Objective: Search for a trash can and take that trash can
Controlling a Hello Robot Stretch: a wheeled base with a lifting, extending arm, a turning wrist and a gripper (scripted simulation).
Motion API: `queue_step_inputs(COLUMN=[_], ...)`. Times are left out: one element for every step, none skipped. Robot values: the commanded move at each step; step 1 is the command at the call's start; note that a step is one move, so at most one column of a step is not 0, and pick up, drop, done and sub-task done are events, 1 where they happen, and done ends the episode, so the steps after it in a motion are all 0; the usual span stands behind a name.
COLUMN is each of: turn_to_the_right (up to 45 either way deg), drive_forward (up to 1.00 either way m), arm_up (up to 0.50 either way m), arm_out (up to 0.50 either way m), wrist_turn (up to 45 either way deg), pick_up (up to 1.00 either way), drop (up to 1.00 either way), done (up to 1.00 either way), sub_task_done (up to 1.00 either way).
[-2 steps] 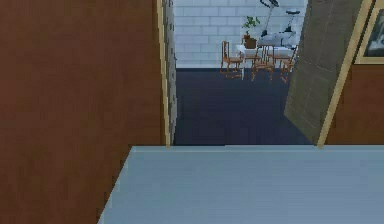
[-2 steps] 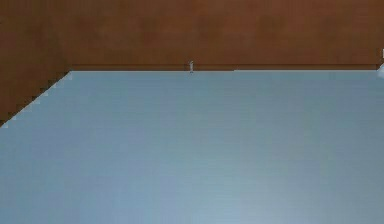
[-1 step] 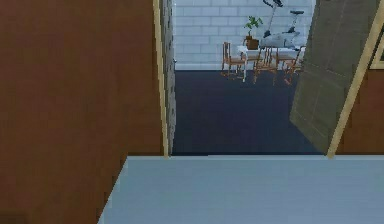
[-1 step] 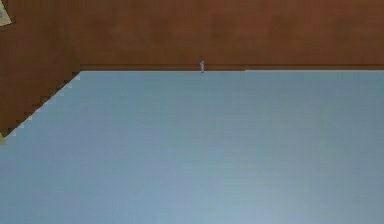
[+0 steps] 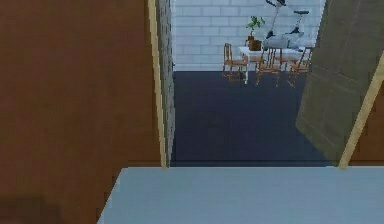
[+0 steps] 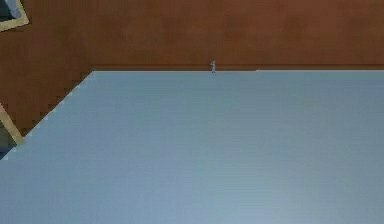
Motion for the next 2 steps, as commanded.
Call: queue_step_inputs(turn_to_the_right=[12.0,0.0], drive_forward=[0.00,1.00], arm_up=[0.00,0.00], arm_out=[0.00,0.00], wrist_turn=[0.0,0.0], pick_up=[0.00,0.00], drop=[0.00,0.00], done=[0.00,0.00], sub_task_done=[0.00,0.00])
